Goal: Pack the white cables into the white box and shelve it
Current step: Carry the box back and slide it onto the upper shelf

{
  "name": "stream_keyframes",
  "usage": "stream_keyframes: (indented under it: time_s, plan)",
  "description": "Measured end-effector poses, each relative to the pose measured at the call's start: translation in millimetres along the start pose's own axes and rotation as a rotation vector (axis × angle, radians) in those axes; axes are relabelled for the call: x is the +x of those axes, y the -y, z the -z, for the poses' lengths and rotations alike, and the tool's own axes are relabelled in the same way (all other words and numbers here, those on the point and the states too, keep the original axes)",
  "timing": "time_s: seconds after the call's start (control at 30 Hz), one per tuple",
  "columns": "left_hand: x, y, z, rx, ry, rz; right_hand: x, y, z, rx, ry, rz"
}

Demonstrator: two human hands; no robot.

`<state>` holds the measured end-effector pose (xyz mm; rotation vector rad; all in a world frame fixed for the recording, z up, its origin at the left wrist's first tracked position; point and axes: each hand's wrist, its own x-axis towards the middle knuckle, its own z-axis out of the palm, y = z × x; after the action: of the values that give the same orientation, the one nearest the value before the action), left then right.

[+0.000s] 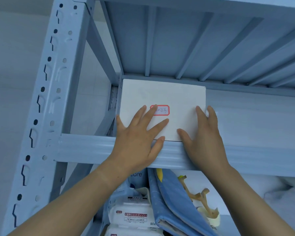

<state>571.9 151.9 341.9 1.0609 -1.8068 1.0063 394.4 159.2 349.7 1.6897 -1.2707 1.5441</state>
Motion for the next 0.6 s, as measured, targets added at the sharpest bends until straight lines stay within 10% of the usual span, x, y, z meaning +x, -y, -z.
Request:
stream_keyframes:
  time_s: [0.6]
  plan:
    - [10.3,39.7,9.5,-0.156,-0.021,0.051,18.4,36.1,-13.2,-0.013,0.064,0.114]
